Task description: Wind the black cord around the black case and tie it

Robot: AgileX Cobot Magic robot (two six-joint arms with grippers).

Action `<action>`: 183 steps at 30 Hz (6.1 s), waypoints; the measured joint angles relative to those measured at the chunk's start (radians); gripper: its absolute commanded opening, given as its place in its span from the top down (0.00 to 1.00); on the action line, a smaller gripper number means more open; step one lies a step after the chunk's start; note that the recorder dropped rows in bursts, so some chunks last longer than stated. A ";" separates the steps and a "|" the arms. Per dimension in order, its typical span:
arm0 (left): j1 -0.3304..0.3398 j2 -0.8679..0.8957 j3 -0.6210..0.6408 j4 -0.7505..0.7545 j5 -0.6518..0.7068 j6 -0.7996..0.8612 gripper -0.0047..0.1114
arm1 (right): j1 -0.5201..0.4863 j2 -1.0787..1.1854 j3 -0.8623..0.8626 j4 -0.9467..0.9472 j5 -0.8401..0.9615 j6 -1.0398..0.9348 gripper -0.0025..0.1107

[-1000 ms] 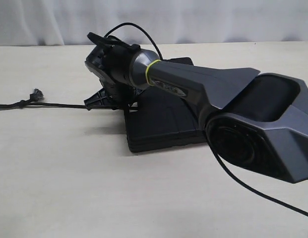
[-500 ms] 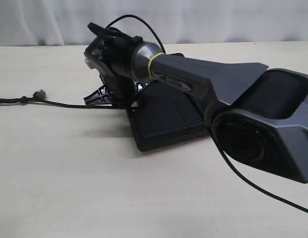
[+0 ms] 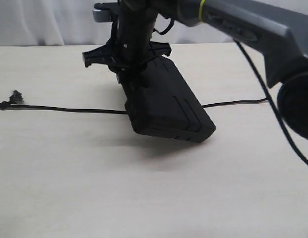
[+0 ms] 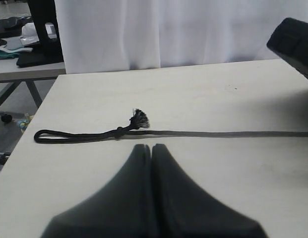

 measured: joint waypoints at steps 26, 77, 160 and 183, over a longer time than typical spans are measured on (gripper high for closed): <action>0.000 0.000 0.000 0.000 0.000 0.000 0.96 | -0.165 -0.198 0.241 0.465 -0.117 -0.167 0.94; 0.000 0.000 0.000 0.000 0.000 0.000 0.96 | -0.165 -0.225 0.216 0.111 -0.110 -0.012 0.56; 0.000 0.000 0.000 0.000 0.000 0.000 0.96 | -0.169 -0.224 0.213 0.026 -0.070 0.032 0.94; 0.000 0.000 0.000 0.000 0.000 0.000 0.96 | -0.169 -0.224 0.213 0.036 -0.070 0.032 0.94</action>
